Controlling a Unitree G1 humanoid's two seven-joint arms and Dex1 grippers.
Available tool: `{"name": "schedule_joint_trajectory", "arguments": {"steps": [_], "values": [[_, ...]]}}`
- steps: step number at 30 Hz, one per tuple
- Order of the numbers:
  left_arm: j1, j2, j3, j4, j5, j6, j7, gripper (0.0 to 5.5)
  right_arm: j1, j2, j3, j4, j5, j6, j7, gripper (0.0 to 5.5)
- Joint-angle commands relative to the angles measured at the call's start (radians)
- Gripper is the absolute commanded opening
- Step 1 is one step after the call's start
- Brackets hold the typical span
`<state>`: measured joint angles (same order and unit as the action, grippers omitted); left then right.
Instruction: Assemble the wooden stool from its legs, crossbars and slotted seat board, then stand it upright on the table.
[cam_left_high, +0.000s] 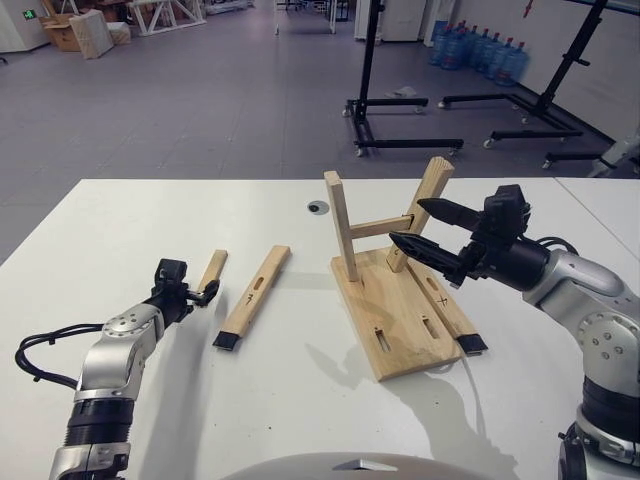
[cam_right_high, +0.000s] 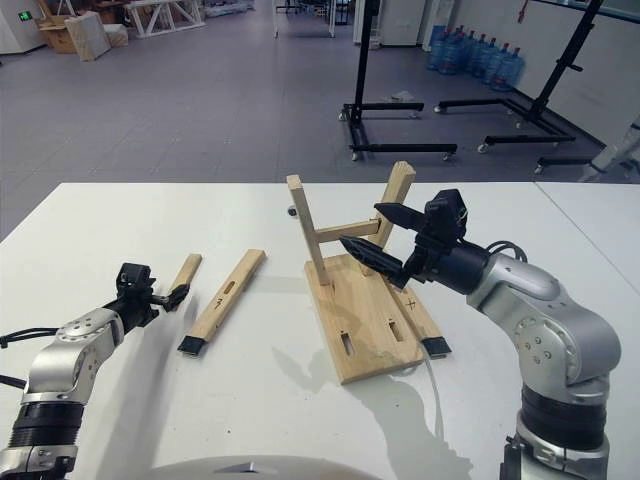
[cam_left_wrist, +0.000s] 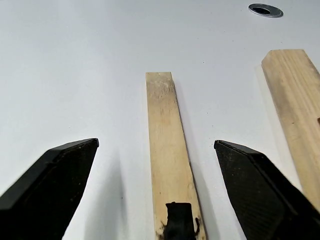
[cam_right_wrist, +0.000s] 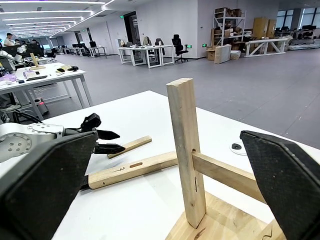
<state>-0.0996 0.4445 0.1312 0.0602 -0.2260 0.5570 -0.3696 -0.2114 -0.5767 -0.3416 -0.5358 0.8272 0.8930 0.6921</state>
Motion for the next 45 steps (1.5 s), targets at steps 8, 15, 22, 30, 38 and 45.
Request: {"name": "schedule_joint_trajectory", "arguments": {"steps": [8,15,22,30,38,45], "values": [[-0.058,-0.036,-0.037,0.109,0.032,-0.024,-0.007,3.87,-0.023,-0.017,0.051,0.023,0.005,-0.035,-0.038,5.25],[-0.016,-0.011,-0.038,0.120,0.073,0.015,0.025,2.75,-0.032,-0.023,0.059,0.043,0.003,-0.046,-0.051,5.25],[0.005,-0.023,-0.054,0.093,0.067,0.038,0.026,1.73,-0.031,-0.031,0.069,0.057,0.003,-0.058,-0.055,5.25],[-0.009,-0.059,-0.014,0.075,0.017,0.050,0.033,1.28,-0.032,-0.026,0.087,0.071,0.003,-0.071,-0.059,5.25],[-0.137,0.013,0.125,-0.219,-0.168,0.143,-0.044,1.28,-0.036,-0.007,0.061,0.088,0.028,-0.085,-0.072,5.25],[-0.311,0.038,0.183,-0.495,-0.369,0.239,-0.049,1.28,-0.161,0.054,-0.017,0.141,0.189,-0.069,-0.157,5.25]]}}
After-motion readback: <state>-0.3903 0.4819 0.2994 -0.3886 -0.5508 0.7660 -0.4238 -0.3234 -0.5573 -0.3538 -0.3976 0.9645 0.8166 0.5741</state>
